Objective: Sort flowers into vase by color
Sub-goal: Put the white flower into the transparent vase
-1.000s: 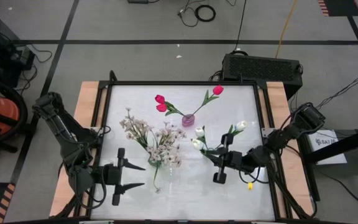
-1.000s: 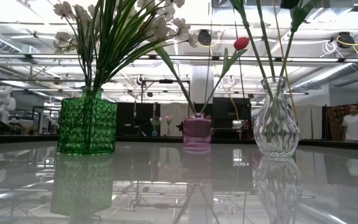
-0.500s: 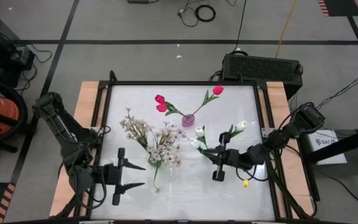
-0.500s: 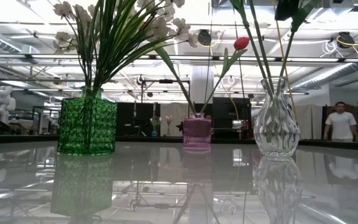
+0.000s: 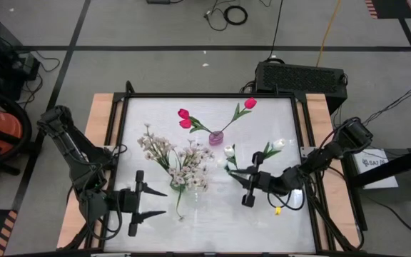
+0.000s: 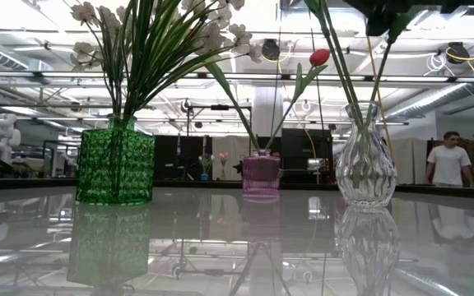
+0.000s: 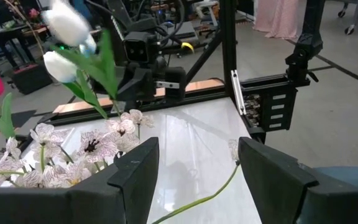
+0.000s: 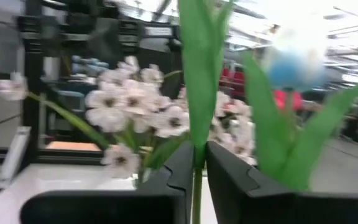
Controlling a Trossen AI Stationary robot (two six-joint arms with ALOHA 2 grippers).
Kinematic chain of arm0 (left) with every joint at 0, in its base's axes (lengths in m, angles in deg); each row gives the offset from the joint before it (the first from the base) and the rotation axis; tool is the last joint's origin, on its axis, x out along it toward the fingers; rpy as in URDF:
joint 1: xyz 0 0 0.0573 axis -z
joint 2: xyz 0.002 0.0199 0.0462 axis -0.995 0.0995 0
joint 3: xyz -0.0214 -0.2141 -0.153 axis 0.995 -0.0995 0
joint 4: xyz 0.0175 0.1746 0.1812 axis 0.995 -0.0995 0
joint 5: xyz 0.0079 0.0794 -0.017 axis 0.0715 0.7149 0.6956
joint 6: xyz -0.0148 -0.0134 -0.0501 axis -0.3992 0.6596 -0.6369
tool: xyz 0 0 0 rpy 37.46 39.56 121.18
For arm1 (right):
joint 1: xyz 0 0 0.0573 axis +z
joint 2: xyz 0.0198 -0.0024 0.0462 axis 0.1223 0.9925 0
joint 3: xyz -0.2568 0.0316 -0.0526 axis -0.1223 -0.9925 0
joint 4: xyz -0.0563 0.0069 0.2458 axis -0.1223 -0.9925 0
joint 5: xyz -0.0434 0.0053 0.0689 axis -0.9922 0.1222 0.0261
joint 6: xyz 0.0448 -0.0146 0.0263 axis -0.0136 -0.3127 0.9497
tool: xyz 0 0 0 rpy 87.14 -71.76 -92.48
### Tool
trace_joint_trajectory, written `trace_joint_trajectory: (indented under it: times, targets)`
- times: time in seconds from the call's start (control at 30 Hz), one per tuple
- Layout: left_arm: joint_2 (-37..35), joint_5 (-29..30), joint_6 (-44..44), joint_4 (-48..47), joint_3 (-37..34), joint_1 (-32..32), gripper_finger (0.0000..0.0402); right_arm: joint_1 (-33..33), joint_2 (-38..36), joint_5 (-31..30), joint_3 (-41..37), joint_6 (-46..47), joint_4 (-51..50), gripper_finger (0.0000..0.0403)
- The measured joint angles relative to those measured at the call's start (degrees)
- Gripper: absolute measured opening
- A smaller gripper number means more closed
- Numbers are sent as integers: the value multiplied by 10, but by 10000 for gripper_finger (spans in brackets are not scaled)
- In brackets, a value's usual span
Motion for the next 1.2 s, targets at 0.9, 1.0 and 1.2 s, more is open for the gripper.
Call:
trace_joint_trajectory:
  times: [0.9,1.0,1.2]
  targets:
    - [0,0,0,-13,0,0,228,58,-51,-70,26,-6,-50,182]
    - [0,0,0,-13,0,-2,228,60,-52,-48,40,-12,-55,188]
    - [-3,17,-1,-13,0,0,228,81,-52,-44,113,-15,-141,192]
